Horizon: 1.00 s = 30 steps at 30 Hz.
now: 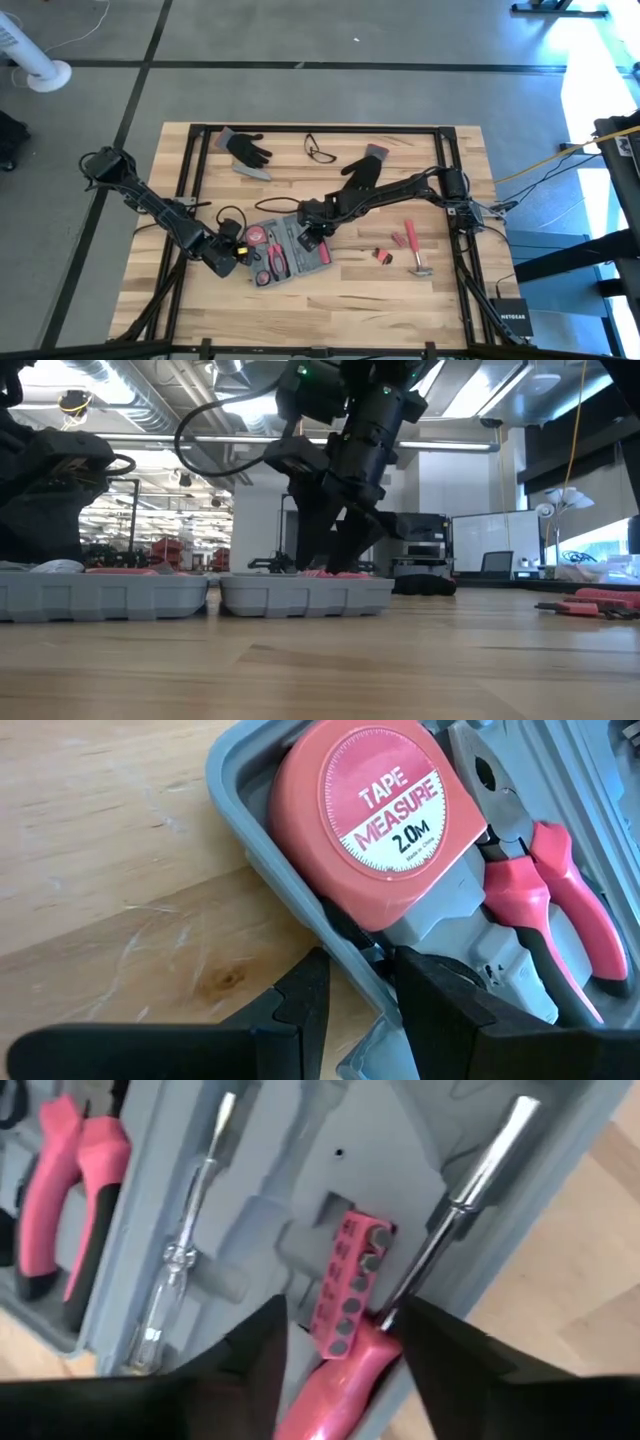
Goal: Prefit tool cases
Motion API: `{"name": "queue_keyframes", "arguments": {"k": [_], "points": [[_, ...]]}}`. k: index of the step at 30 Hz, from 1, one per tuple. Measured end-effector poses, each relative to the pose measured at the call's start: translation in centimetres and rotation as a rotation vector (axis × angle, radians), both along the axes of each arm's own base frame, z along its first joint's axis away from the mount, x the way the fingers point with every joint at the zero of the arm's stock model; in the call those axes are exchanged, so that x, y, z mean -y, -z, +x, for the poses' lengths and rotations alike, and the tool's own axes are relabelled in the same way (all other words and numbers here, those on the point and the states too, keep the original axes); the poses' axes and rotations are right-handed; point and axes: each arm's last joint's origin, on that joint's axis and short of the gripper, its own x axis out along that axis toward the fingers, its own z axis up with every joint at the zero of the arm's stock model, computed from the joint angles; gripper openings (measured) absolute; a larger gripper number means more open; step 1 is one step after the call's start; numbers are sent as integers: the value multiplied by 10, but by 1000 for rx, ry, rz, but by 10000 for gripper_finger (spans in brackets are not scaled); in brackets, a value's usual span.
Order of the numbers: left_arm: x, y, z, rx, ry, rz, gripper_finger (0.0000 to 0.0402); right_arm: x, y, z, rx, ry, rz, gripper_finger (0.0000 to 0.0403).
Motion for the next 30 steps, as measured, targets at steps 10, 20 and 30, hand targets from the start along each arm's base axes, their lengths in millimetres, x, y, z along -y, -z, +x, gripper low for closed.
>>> {"name": "queue_keyframes", "arguments": {"k": [10, 20, 30], "points": [[0, 0, 0, -4, -7, 0, 106, 0, -8, 7, 34, 7, 1, 11], [-1, 0, 0, 3, -18, 12, 106, -1, -17, 13, 78, 8, 8, 26], [-1, 0, 0, 3, -7, 21, 106, 4, -23, 11, 27, 37, -32, 1]]}}
